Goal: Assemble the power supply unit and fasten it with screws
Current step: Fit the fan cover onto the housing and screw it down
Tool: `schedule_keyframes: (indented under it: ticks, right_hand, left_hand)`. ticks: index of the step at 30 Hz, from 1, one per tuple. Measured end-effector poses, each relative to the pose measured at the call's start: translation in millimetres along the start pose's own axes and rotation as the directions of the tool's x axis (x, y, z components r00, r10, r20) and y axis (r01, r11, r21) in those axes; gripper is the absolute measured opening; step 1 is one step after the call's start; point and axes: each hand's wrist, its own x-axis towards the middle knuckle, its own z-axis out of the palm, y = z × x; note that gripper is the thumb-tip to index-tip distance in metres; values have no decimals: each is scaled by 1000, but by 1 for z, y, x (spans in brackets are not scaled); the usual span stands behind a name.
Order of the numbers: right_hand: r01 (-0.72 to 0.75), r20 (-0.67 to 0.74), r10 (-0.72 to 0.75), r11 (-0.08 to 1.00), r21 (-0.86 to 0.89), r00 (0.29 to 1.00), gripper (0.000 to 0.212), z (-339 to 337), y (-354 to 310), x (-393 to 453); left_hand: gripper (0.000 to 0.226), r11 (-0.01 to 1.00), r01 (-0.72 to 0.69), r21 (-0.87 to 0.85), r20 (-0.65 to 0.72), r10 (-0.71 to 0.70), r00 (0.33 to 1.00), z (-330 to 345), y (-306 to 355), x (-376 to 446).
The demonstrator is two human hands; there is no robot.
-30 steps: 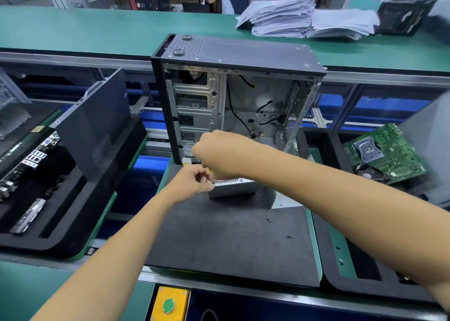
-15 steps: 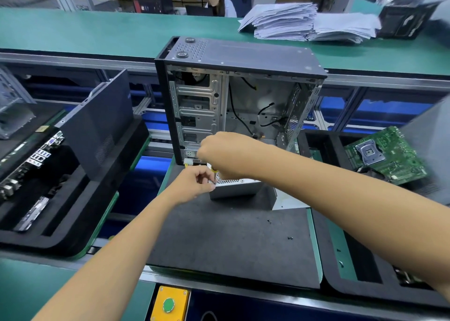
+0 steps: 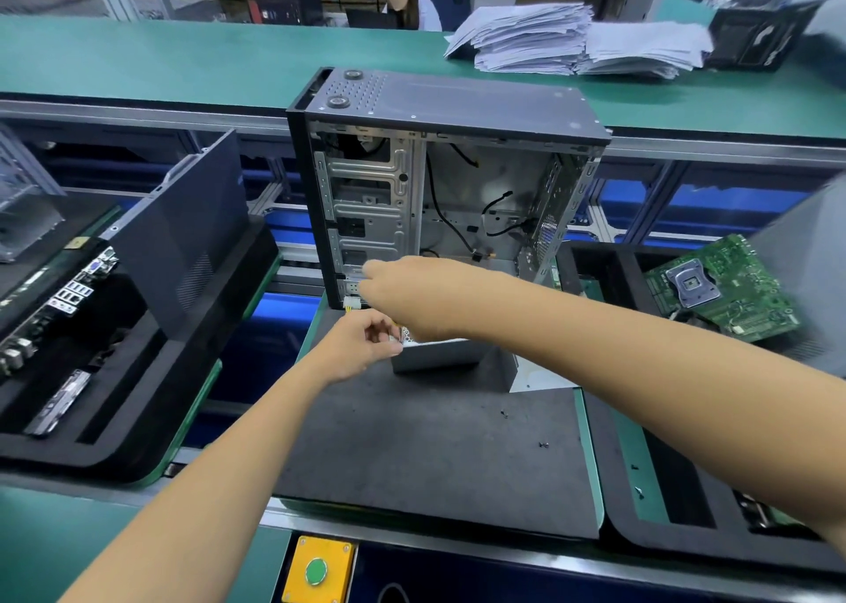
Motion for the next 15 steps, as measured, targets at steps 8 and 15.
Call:
schedule_keyframes:
  ticks: [8, 15]
  right_hand:
    - [-113, -126, 96, 984, -139, 987, 20, 5, -2, 3]
    - [-58, -7, 58, 994, -95, 998, 24, 3, 2, 2]
  left_hand:
    - [13, 999, 1, 52, 5, -1, 1000, 0, -2, 3]
    - [30, 999, 13, 36, -14, -12, 1000, -1, 3, 5]
